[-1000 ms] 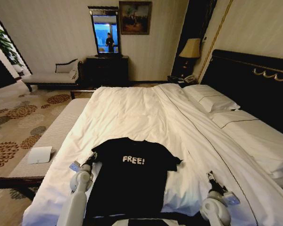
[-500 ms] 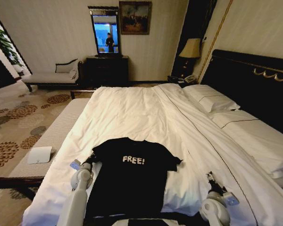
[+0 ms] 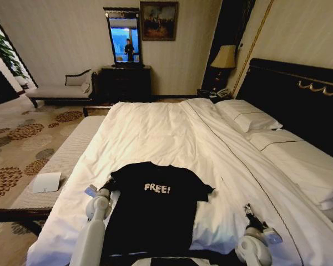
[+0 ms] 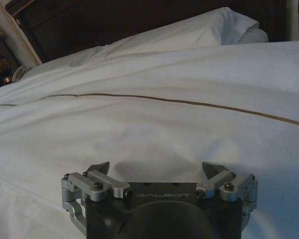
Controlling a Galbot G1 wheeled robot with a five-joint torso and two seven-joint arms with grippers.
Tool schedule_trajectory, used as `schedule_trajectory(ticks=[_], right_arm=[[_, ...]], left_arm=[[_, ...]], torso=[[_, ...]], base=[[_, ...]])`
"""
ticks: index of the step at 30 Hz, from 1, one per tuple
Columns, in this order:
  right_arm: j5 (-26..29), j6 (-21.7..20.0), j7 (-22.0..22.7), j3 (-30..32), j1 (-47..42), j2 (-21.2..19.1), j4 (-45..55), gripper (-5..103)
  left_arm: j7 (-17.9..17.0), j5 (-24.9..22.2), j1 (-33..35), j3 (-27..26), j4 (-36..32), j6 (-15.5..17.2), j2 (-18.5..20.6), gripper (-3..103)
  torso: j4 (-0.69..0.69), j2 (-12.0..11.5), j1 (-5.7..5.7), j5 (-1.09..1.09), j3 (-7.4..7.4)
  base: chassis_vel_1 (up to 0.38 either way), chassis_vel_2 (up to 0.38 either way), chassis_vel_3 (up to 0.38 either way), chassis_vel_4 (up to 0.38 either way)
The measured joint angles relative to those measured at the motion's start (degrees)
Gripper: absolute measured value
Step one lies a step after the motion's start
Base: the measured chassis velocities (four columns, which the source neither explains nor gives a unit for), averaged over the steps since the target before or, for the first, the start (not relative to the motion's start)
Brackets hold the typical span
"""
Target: Fold the clothes on the bed.
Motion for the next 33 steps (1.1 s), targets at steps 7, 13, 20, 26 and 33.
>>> schedule_trajectory(ticks=[7,13,20,26,33], right_arm=[[-0.82,0.48,-0.15,0.13,-1.09,1.45,-0.07,100],[-0.89,0.67,-0.27,0.55,-1.43,1.41,0.18,100],[-1.22,0.79,-0.34,0.48,-1.40,2.00,0.77,100],[-1.55,0.81,-0.34,0.42,-1.42,2.26,0.77,100],[-1.58,0.87,-0.29,0.84,-1.60,2.24,0.77,100]], left_arm=[[0.03,0.86,0.62,0.90,-1.22,0.39,-0.55,0],[0.03,-1.45,1.05,-1.54,-3.15,0.57,0.71,0],[0.04,-2.77,-0.73,-4.22,1.20,-0.34,2.49,0],[0.19,-1.86,-2.64,-3.57,4.58,-0.95,2.16,0],[0.23,0.09,-2.86,-0.55,4.79,-1.00,0.34,0]], torso=[[0.00,0.00,0.00,-0.01,0.00],[0.00,0.00,0.00,0.02,0.00],[0.01,0.00,0.00,-0.01,0.00],[0.00,0.00,0.00,0.00,0.00],[0.00,0.00,0.00,0.01,0.00]], base=[[0.000,0.000,0.000,0.000],[0.000,0.000,0.000,0.000],[0.000,0.000,0.000,0.000],[0.000,0.000,0.000,0.000],[0.000,0.000,0.000,0.000]])
